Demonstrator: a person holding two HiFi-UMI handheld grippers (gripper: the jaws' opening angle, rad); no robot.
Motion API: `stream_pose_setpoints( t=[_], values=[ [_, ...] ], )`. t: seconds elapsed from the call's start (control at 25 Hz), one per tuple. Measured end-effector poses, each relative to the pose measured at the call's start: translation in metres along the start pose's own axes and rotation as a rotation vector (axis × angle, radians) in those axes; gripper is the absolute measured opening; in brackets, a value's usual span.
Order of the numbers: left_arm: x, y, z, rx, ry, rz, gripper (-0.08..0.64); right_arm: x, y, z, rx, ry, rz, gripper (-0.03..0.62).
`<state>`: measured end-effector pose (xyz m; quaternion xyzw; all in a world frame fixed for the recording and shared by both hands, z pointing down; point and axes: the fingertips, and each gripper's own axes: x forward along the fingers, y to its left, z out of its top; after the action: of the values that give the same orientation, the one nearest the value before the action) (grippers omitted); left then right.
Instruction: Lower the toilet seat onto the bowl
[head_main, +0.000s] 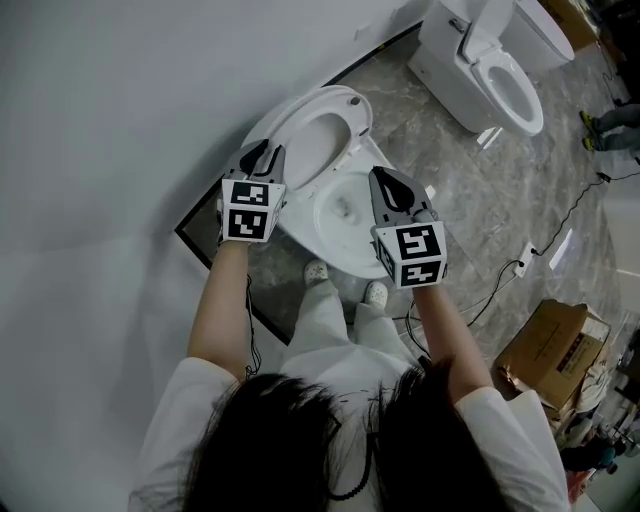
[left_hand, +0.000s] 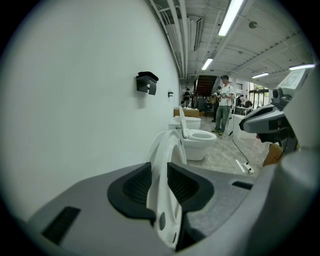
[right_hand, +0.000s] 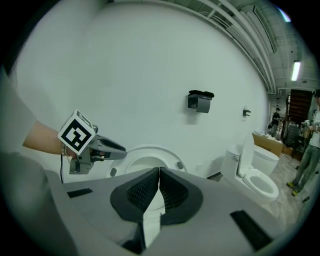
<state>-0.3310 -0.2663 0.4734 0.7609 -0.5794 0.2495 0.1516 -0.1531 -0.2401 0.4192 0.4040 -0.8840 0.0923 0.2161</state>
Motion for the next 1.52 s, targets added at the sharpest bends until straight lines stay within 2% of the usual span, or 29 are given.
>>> stream_pose_setpoints(
  t=[0.24,0.48,0.96,1.52],
  values=[
    [-0.003,-0.007,0.002,-0.052,0.012,0.024,0.1,-0.009,-0.013,-0.011,0.003,0.019,0.02,0.029],
    [-0.008,-0.02,0.001,-0.061,0.029,0.039,0.083,-0.023,-0.026,-0.017,-0.008,0.02,0.036,0.029],
    [-0.02,-0.067,-0.009,-0.04,0.095,0.039,0.086,-0.059,-0.044,-0.036,-0.004,0.022,0.062,0.029],
    [-0.038,-0.127,-0.025,-0.032,0.125,0.067,0.097,-0.11,-0.068,-0.073,0.019,0.02,0.084,0.029]
  ],
)
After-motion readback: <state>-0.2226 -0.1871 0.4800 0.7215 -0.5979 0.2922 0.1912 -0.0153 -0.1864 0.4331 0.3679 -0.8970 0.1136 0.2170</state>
